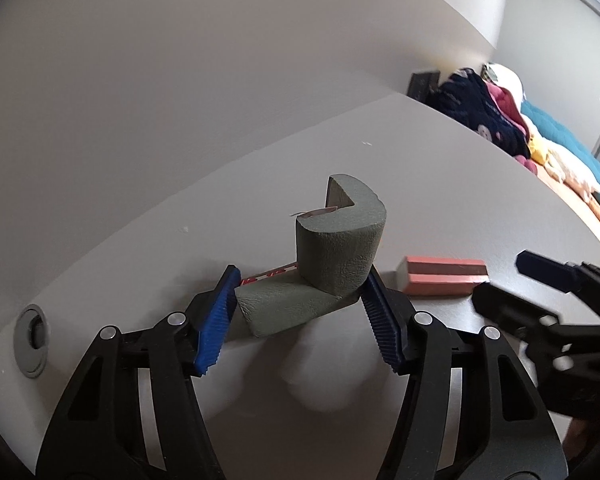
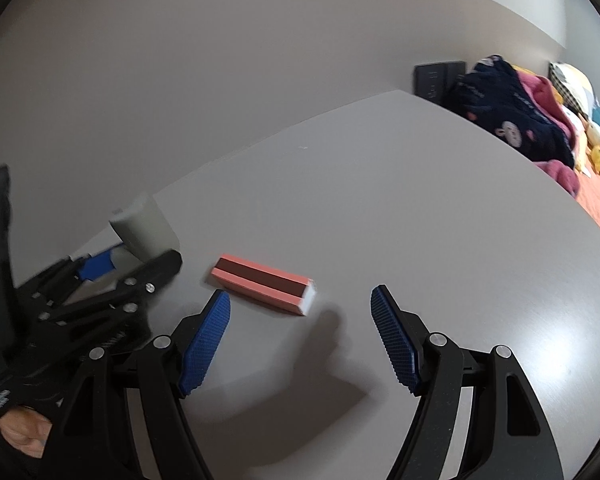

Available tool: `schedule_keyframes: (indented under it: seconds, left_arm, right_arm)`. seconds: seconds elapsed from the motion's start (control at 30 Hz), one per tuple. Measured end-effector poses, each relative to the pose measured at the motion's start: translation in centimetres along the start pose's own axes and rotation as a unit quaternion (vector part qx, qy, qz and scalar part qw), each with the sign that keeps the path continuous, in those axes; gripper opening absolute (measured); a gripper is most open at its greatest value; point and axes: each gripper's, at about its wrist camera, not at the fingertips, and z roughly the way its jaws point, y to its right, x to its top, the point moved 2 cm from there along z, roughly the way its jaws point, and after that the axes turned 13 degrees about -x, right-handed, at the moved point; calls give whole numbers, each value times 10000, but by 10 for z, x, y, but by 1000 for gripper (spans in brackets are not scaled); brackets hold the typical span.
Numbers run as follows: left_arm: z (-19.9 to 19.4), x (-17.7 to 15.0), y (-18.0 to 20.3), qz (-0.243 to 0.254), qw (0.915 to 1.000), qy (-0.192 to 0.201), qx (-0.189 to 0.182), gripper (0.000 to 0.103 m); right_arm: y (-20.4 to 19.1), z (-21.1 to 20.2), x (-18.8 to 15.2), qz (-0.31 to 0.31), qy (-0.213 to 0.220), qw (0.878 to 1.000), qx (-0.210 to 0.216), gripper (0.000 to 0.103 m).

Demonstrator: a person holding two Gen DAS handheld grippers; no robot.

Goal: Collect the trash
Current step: 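Grasp the grey-green foam corner with the left tool while the right tool grasps the pink block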

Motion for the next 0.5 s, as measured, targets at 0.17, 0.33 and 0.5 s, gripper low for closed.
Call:
schedule_keyframes:
  seconds: [0.17, 0.33, 0.5]
  left_arm:
    - [-11, 5, -15, -137, 9997, 140, 148, 60]
    - [-20, 6, -31, -345, 9990, 214, 160, 60]
    - [-22, 7, -34, -402, 9988, 233, 129, 60]
  right_arm:
    - [-17, 10, 4, -61, -88, 9999, 6, 74]
    - [-30, 21, 7, -228, -125, 9995, -167, 74]
    - [-33, 27, 8, -375, -113, 9988, -293, 65]
